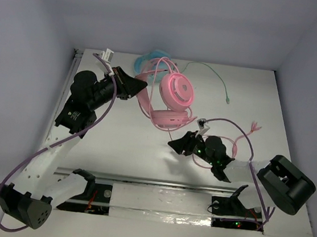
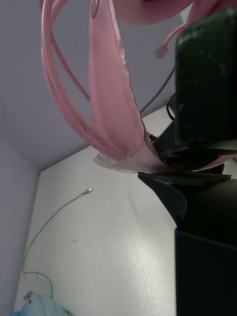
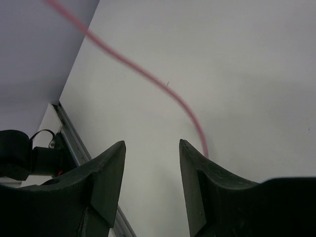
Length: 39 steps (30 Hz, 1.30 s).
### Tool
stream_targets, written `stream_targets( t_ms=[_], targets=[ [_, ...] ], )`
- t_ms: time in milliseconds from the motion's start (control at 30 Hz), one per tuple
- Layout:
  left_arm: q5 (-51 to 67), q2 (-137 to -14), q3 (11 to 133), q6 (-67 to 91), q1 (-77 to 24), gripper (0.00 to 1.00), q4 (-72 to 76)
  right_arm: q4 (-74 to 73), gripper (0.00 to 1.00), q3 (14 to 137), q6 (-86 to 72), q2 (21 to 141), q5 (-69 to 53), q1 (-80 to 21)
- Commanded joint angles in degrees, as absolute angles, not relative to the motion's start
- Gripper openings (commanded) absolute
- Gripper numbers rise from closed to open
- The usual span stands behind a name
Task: Wrap the headphones
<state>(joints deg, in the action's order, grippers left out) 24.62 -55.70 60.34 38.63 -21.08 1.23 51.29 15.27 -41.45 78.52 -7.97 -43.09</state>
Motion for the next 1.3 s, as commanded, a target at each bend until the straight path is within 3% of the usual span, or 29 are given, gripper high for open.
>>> stream_targets(
  t_ms=[0,267,400,433,533,567,600,667,733,900,1267],
  targets=[
    [24.44,-53.61,61.08,44.65,-20.39,0.0,11.07,59.16,0.54,14.67,-42.37,78.48,-9.4,-43.07],
    [25.75,-54.14,60.91,45.8,-20.39,0.0,12.31,66.97,0.58,17.49,-43.33,89.2,-12.66,-43.07],
    [22.6,-53.53,62.57,41.85,-20.39,0.0,7.3,65.13,0.56,16.7,-42.54,83.53,-10.38,-43.07],
    [22.5,-53.53,62.75,41.14,-20.39,0.0,6.51,63.82,0.53,16.35,-42.28,81.93,-9.5,-43.07],
    [21.45,-53.44,62.93,39.11,-20.39,0.0,4.05,54.99,0.23,18.27,-39.21,75.88,-3.1,-43.07],
    [21.45,-53.52,62.84,38.42,-20.39,0.0,3.35,49.89,0.24,21.5,-36.68,75.24,-0.12,-43.07],
    [21.27,-53.61,63.02,38.41,-20.39,0.0,2.73,49.83,0.32,23.62,-34.48,75.23,2.26,-43.07],
    [20.92,-53.53,63.28,37.18,-20.39,0.0,0.97,43.17,0.63,28.54,-29.82,77.6,2.55,-41.75],
    [20.48,-53.35,63.72,36.39,-20.39,0.0,0.09,40.0,0.75,34.24,-24.89,81.01,2.29,-39.48],
    [20.57,-52.65,66.09,34.98,-20.39,0.0,-4.04,40.08,0.75,41.83,-18.82,89.55,-7.89,-34.72],
    [20.66,-50.54,68.9,34.54,-20.39,0.0,-7.73,45.96,0.7,48.6,-18.63,105.02,-12.39,-34.72]
  ],
)
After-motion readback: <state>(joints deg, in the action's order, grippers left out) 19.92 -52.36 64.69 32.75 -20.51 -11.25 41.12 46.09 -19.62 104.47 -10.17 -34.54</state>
